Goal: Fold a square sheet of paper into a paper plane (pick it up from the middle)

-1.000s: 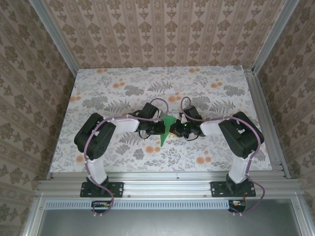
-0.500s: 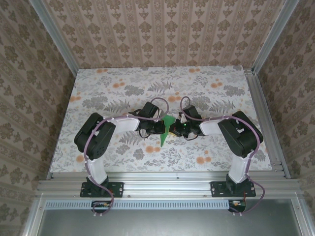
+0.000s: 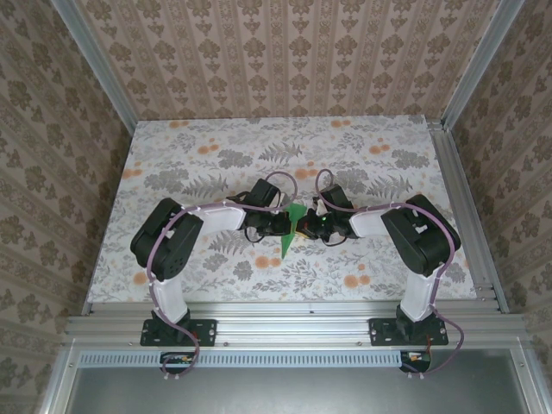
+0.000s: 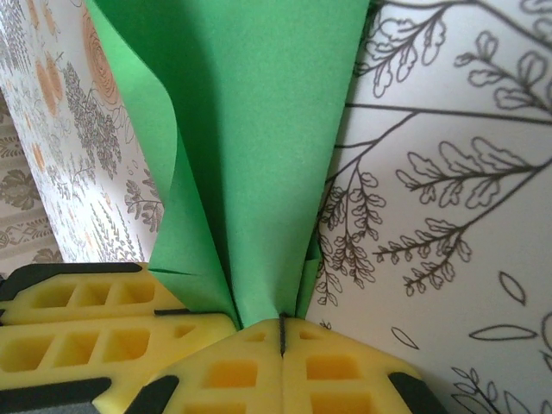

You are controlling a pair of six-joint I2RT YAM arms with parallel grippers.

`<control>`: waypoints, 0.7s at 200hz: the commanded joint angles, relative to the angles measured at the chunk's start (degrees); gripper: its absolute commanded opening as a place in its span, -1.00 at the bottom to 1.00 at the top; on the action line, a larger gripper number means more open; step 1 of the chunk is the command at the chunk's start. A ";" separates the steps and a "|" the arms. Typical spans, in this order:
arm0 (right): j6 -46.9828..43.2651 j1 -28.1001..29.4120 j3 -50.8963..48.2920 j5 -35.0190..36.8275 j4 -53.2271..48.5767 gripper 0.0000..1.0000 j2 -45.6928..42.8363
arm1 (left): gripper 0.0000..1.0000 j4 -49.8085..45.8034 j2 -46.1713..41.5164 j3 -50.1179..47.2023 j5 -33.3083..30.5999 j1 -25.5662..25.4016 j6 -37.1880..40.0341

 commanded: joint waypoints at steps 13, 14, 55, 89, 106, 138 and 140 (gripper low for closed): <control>-0.56 0.05 -1.12 -0.31 -1.34 -0.82 -0.94 | -0.85 -1.95 0.75 0.79 -1.11 -0.18 1.72; -0.57 0.04 -1.13 -0.30 -1.36 -0.82 -1.08 | -0.85 -1.98 0.70 0.76 -1.22 -0.19 1.71; -1.02 -0.17 -1.85 -0.11 -2.58 -0.78 -3.60 | -0.87 -1.83 -0.96 -1.50 -3.68 1.11 1.18; -0.69 0.02 -1.76 -1.03 -2.08 -0.77 -4.21 | -0.87 -1.74 -1.19 -1.65 -3.61 1.30 1.35; -0.71 0.50 -1.37 -1.50 -2.21 -0.77 -4.18 | -0.87 -1.57 -0.94 -1.53 -3.22 1.39 1.26; -0.11 1.12 -0.89 -1.86 -1.39 -0.77 -2.74 | -0.87 -1.39 -0.91 -1.28 -2.84 1.40 1.23; -0.03 1.16 -0.86 -1.86 -1.37 -0.77 -2.59 | -0.87 -1.39 -0.92 -1.28 -2.89 1.43 1.19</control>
